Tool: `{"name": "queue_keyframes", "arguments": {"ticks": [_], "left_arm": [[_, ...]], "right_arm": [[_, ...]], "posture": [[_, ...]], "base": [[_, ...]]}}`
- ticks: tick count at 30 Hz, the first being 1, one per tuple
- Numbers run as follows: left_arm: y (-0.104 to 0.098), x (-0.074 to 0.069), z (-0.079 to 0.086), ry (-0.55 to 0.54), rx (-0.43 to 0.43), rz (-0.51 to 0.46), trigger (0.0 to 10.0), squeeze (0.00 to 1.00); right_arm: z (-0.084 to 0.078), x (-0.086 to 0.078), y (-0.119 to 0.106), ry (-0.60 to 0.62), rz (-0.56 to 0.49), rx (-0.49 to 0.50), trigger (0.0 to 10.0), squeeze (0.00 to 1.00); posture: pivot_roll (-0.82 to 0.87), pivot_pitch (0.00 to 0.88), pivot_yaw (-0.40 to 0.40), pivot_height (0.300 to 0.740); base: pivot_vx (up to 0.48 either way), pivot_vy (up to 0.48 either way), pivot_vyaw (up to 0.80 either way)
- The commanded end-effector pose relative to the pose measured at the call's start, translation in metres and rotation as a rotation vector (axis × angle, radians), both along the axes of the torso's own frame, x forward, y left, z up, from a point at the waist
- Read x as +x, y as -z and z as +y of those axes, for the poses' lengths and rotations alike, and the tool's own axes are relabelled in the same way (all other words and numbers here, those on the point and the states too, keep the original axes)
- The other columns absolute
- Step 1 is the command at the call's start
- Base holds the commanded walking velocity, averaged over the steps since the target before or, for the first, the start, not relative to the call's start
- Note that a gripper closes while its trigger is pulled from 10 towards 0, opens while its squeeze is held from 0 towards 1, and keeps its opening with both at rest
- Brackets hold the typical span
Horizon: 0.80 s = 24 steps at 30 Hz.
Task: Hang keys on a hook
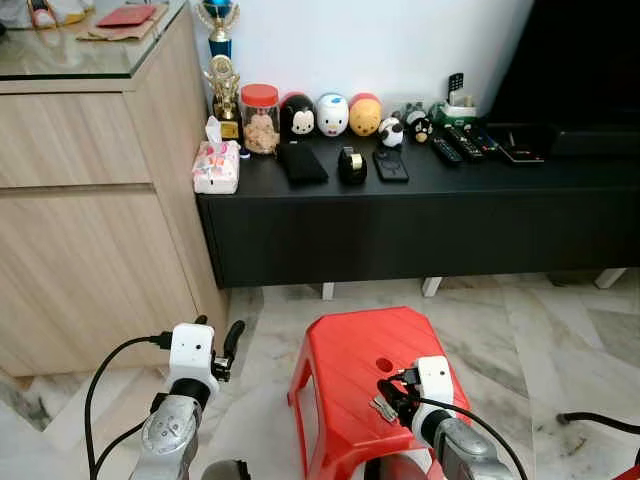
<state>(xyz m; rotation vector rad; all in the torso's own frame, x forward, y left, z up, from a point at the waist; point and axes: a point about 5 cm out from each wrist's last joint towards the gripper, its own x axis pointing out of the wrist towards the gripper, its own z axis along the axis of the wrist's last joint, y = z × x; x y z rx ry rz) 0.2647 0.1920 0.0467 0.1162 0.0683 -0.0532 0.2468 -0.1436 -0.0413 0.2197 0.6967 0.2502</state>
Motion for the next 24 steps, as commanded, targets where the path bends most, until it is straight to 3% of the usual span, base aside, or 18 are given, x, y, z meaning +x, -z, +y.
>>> {"name": "queue_keyframes", "arguments": {"ticks": [1,7,8,9,10,14,18,20,24], "left_arm": [[0.001,-0.002,-0.001,0.003,0.007,0.001,10.0,0.00],[0.001,-0.002,-0.001,0.003,0.006,0.002,10.0,0.00],[0.001,-0.002,-0.002,0.003,0.006,0.002,10.0,0.00],[0.001,-0.001,-0.002,0.003,0.006,0.002,10.0,0.00],[0.001,-0.002,-0.002,0.003,0.005,0.002,10.0,0.00],[0.002,-0.002,-0.002,0.000,0.004,0.002,10.0,0.00],[0.002,-0.003,-0.002,-0.004,0.003,0.003,10.0,0.00],[0.003,-0.004,-0.002,-0.006,0.002,0.005,10.0,0.00],[0.003,-0.004,-0.003,-0.007,0.001,0.003,10.0,0.00]], "right_arm": [[0.000,-0.005,0.005,0.019,0.095,0.098,10.0,1.00],[-0.006,-0.010,0.009,0.022,0.173,0.133,10.0,1.00],[-0.007,-0.009,0.009,0.014,0.175,0.122,10.0,0.47],[-0.007,-0.009,0.009,0.008,0.177,0.114,10.0,0.47],[-0.008,-0.009,0.009,-0.001,0.177,0.096,10.0,0.00],[-0.012,0.000,0.004,-0.079,0.122,-0.039,10.0,0.00],[-0.008,0.007,-0.003,-0.156,0.067,-0.065,10.0,0.00],[-0.005,0.009,-0.005,-0.252,0.060,-0.110,10.0,0.00],[-0.005,0.015,-0.010,-0.253,0.009,-0.128,10.0,0.00]], "posture": [[-0.01,0.000,-0.094,0.617],[-0.01,0.000,-0.095,0.617],[-0.01,0.000,-0.095,0.617],[-0.01,0.000,-0.095,0.617],[-0.01,0.000,-0.095,0.617],[-0.01,0.000,-0.100,0.617],[-0.01,0.000,-0.101,0.617],[-0.01,0.000,-0.102,0.617],[0.00,0.000,-0.107,0.617]], "base": [[0.000,0.000,0.00],[0.000,0.000,0.00],[0.000,0.000,0.00],[0.000,0.000,0.00],[0.000,0.000,0.00],[0.000,0.000,0.00],[0.000,0.000,0.00],[0.000,0.000,0.00],[0.000,0.000,0.00]]}}
